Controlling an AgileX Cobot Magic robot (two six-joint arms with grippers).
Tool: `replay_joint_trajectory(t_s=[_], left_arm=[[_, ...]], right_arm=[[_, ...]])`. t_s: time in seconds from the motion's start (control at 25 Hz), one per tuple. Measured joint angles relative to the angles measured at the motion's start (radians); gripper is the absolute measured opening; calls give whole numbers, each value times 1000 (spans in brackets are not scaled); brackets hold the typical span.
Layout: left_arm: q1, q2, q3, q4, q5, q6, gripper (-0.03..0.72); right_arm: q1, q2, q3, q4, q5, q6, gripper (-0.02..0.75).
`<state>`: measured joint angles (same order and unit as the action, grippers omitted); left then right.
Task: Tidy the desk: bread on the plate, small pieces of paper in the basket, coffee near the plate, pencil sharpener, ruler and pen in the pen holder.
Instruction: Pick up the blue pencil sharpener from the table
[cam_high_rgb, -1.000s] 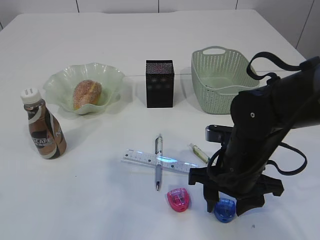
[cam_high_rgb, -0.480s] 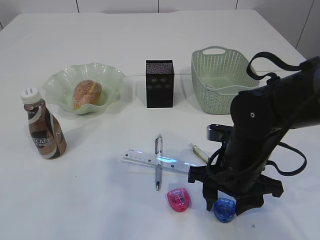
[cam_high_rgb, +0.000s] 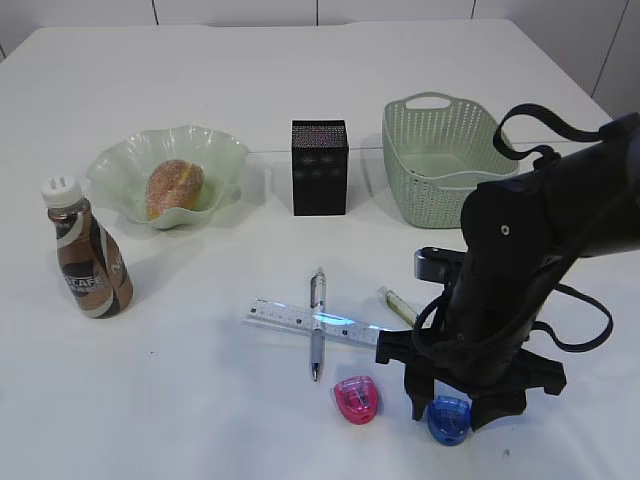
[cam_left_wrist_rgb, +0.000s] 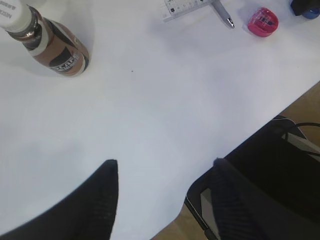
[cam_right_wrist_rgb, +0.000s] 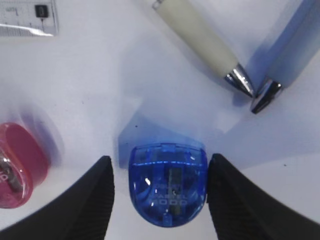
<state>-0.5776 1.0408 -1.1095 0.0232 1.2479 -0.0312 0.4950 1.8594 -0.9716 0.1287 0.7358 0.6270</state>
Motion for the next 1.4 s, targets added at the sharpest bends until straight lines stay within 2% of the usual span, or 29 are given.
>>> replay_joint_trajectory(t_s=[0.64, 0.88, 0.92, 1.4], left_arm=[[0, 0, 0, 0, 0, 0, 411], [0, 0, 0, 0, 0, 0, 410], [0, 0, 0, 0, 0, 0, 410], [0, 0, 0, 0, 0, 0, 410]], right_arm=[[0, 0, 0, -2, -2, 25, 461], [0, 0, 0, -2, -2, 26, 413], [0, 0, 0, -3, -5, 26, 380], [0, 0, 0, -15, -8, 28, 375]])
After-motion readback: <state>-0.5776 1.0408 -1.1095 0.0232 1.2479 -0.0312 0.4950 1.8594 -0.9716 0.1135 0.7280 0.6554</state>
